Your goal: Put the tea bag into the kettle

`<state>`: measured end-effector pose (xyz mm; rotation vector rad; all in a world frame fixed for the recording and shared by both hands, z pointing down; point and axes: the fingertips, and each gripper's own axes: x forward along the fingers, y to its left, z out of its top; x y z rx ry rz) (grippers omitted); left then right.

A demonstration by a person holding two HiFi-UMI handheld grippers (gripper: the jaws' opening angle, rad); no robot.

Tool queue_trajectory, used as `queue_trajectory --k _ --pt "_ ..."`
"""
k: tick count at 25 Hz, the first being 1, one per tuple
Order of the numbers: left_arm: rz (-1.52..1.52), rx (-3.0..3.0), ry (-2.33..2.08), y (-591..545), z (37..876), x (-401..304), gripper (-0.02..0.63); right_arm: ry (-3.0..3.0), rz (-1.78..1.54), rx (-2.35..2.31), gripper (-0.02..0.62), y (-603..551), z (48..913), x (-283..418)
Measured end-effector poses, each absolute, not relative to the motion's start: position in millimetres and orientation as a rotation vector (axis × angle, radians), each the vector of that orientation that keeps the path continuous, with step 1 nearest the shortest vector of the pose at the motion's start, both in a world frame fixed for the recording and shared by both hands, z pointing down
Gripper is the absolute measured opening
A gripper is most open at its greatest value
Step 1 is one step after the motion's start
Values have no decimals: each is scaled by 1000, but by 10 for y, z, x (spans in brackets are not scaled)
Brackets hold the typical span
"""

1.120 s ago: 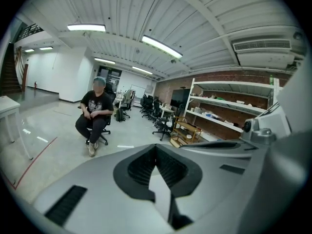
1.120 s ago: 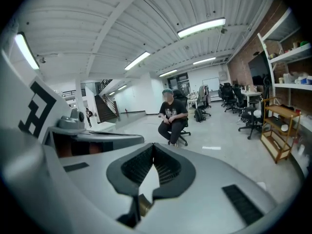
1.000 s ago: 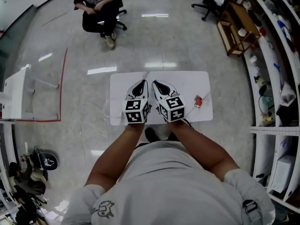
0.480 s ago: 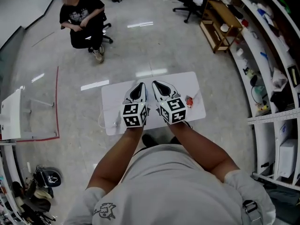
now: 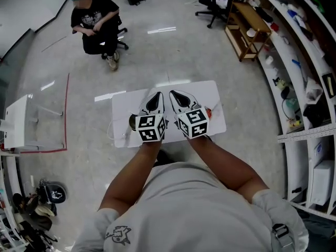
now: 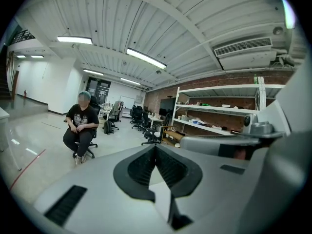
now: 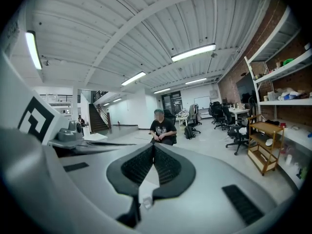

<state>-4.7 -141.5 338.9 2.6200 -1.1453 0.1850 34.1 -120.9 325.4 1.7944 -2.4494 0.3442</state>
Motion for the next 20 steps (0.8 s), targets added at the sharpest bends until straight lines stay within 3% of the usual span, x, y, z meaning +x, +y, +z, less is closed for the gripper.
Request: queue_trajectory --k 20 --pt "161 2614 -1185 -70 3409 460 2 -2473 318 1759 9 121 3312 846"
